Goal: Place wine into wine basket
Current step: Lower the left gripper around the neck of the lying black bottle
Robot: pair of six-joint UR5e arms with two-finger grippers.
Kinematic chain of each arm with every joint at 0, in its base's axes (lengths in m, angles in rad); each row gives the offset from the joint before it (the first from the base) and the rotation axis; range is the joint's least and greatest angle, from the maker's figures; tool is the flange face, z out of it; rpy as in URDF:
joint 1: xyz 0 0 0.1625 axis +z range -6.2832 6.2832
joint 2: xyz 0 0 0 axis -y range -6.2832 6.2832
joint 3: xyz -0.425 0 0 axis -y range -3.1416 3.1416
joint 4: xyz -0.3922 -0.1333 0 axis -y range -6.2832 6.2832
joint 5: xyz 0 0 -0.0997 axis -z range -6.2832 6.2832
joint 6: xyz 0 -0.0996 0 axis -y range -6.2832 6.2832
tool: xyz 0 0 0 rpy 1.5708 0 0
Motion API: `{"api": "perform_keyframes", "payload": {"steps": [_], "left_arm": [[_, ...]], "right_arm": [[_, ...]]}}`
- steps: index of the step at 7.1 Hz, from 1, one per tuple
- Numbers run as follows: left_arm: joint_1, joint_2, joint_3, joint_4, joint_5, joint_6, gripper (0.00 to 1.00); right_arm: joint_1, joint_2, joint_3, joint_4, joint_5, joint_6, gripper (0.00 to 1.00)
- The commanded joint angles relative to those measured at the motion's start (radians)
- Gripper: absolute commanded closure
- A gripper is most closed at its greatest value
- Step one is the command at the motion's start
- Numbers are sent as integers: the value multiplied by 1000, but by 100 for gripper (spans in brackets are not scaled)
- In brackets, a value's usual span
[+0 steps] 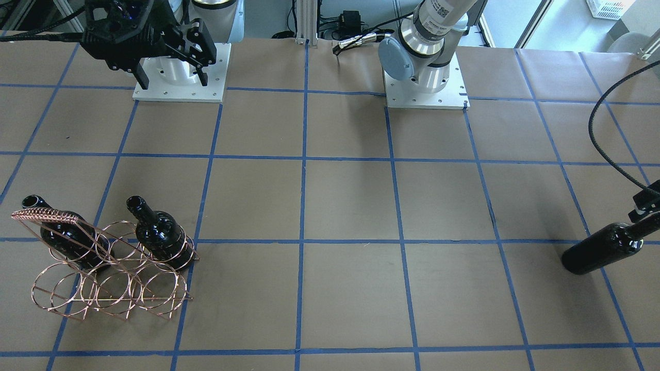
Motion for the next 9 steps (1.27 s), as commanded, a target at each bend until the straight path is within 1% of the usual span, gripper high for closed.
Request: {"api": "perform_keyframes", "payload": {"steps": [1, 3, 4, 6, 8, 9], "left_arm": [[-6, -6, -1, 0, 0, -16, 2], [-70, 0, 3, 2, 15, -77, 6], [-70, -5, 3, 3, 14, -73, 13], [-70, -11, 8, 8, 20, -67, 14], [-62, -17, 14, 8, 50, -68, 14], [-53, -15, 14, 6, 50, -68, 17]], "right_arm": [[0, 0, 0, 0, 0, 1, 0], [0, 2, 0, 0, 0, 1, 0], [0, 2, 0, 0, 0, 3, 0], [0, 2, 0, 0, 2, 4, 0], [0, 3, 0, 0, 0, 3, 0], [0, 3, 0, 0, 0, 3, 0]]}}
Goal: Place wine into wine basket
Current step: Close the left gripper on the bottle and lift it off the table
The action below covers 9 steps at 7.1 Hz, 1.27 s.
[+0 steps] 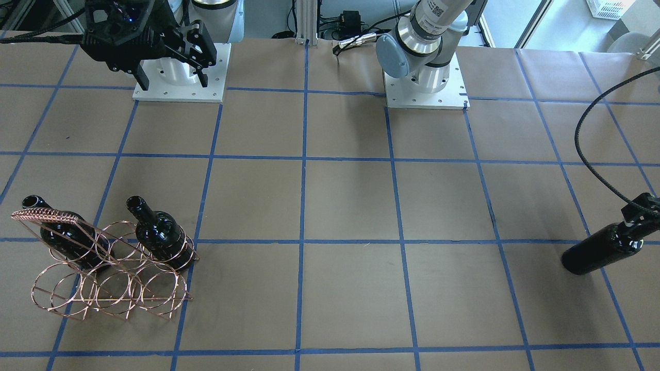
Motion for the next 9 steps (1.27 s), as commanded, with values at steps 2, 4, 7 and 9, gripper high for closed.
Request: {"api": "perform_keyframes", "payload": {"steps": [2, 4, 7, 9], "left_arm": [[20, 0, -2, -7, -6, 0, 21], [22, 1, -6, -10, -7, 0, 25], [24, 4, -11, -24, -10, -3, 49], [25, 4, -11, -23, -12, -4, 55]], "right_arm": [[0, -1, 0, 0, 1, 3, 0], [0, -1, 0, 0, 1, 1, 0], [0, -2, 0, 0, 1, 1, 0], [0, -2, 0, 0, 1, 0, 0]]}}
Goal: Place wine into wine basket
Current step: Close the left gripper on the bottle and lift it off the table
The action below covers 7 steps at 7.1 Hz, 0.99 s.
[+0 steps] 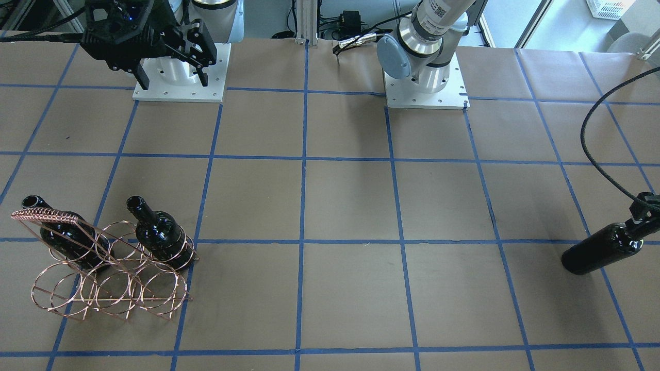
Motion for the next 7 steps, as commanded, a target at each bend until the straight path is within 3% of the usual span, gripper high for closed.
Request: {"api": "perform_keyframes", "payload": {"steps": [1, 4, 5, 7], "left_arm": [[2, 0, 1, 1, 1, -1, 59], [2, 1, 1, 1, 9, 1, 85], [2, 4, 1, 1, 12, 1, 100], [2, 7, -1, -1, 12, -2, 100]], "right_arm": [[0, 0, 0, 0, 0, 0, 0], [0, 0, 0, 0, 0, 0, 0], [0, 0, 0, 0, 0, 0, 0], [0, 1, 0, -2, 0, 0, 0]]}}
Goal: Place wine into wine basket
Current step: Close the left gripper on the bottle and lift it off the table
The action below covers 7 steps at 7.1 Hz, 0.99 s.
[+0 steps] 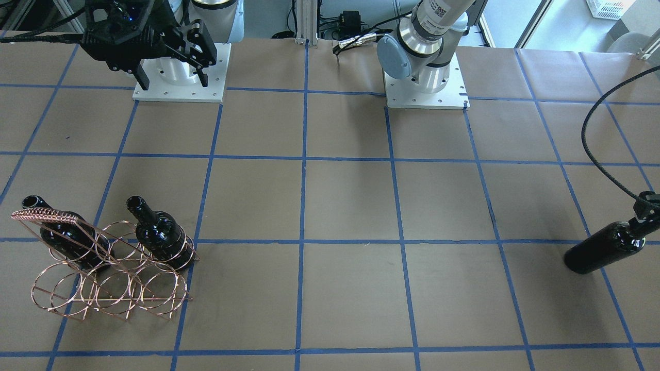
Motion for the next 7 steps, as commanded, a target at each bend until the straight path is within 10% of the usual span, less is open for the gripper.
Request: {"api": "perform_keyframes", "payload": {"steps": [1, 7], "left_arm": [[-3, 17, -2, -19, 2, -10, 100], [-200, 187, -48, -220, 36, -273, 100]], "right_arm": [[0, 0, 0, 0, 0, 0, 0], [0, -2, 0, 2, -2, -2, 0]]}}
